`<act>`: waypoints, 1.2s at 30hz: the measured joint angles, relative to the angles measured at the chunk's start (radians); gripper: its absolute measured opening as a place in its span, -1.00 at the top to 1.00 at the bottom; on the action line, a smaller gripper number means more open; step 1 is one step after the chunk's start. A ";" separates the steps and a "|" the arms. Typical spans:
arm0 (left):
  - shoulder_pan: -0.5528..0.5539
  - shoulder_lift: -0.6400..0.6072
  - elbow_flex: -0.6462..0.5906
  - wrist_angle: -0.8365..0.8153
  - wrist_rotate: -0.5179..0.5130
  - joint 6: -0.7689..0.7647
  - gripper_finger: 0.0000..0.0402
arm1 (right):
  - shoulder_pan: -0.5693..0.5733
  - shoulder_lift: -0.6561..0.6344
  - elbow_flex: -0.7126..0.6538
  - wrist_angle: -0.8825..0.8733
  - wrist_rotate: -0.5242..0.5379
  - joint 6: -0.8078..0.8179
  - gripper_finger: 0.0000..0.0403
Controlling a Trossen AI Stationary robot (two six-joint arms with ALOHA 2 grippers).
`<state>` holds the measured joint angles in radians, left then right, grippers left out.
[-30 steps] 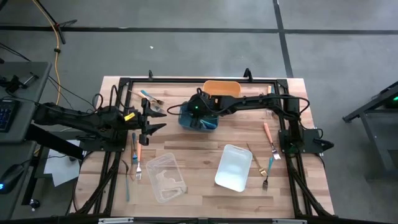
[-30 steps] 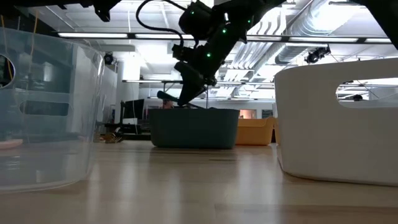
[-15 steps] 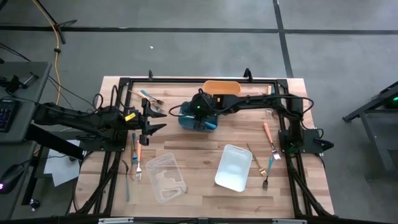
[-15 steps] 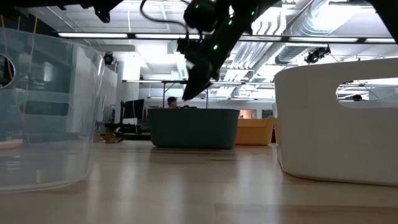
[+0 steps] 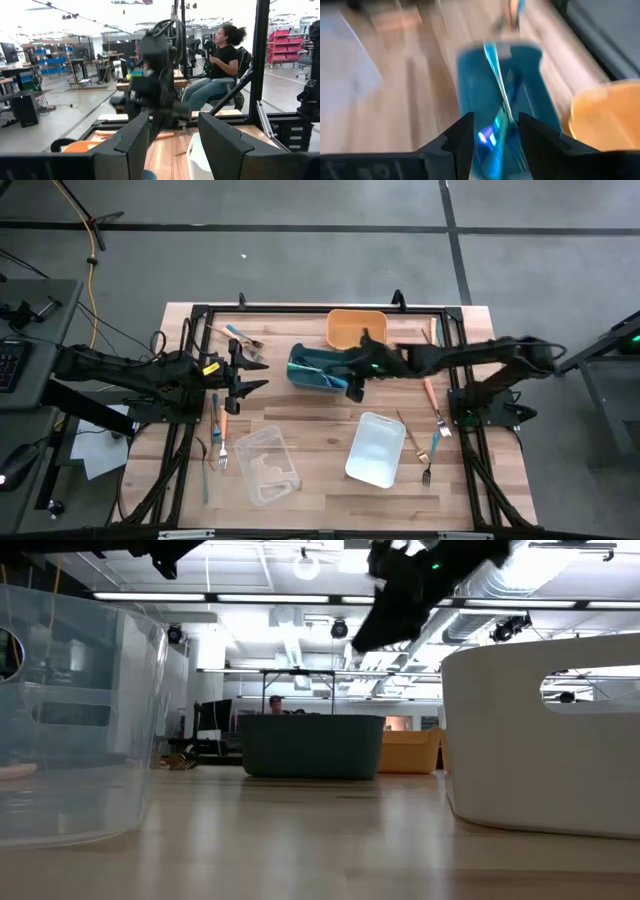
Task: Sort silverware by color (type)
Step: Put the blue fork into the blue bin
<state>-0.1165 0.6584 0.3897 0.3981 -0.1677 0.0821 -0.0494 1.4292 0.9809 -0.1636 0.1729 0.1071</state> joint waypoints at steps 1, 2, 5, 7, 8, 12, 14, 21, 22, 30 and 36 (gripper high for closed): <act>0.000 0.004 0.000 -0.007 0.000 -0.010 0.20 | 0.010 -0.029 -0.044 0.078 -0.001 0.006 0.27; 0.000 0.008 0.000 -0.014 0.000 -0.022 0.20 | 0.020 -0.057 -0.086 0.164 -0.003 0.006 0.27; 0.000 0.027 0.000 -0.017 0.000 -0.025 0.20 | 0.047 -0.112 -0.188 0.425 -0.025 -0.037 0.27; 0.001 0.041 0.000 -0.025 -0.001 -0.026 0.20 | 0.063 -0.124 -0.244 0.596 -0.029 -0.092 0.27; 0.004 0.048 0.000 -0.020 -0.002 -0.025 0.20 | 0.070 -0.127 -0.267 0.670 -0.031 -0.119 0.27; 0.017 0.077 0.000 -0.025 -0.003 -0.026 0.20 | 0.084 -0.129 -0.322 0.847 -0.032 -0.176 0.27; 0.022 0.089 0.000 -0.021 -0.003 -0.025 0.20 | 0.084 -0.129 -0.326 0.843 -0.032 -0.169 0.27; 0.026 0.105 0.000 -0.018 -0.016 -0.029 0.20 | 0.083 -0.128 -0.326 0.837 -0.031 -0.176 0.27; 0.026 0.105 0.000 -0.017 -0.025 -0.037 0.20 | 0.083 -0.128 -0.326 0.837 -0.031 -0.177 0.27; 0.032 0.123 0.044 -0.220 -0.328 -0.357 0.20 | 0.083 -0.128 -0.326 0.830 -0.031 -0.178 0.27; 0.038 0.199 0.281 -1.043 -0.325 -0.850 0.20 | 0.083 -0.128 -0.326 0.797 -0.031 -0.178 0.27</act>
<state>-0.0784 0.8573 0.6706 -0.6454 -0.4925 -0.7678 0.0334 1.3014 0.6544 0.6330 0.1419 -0.0706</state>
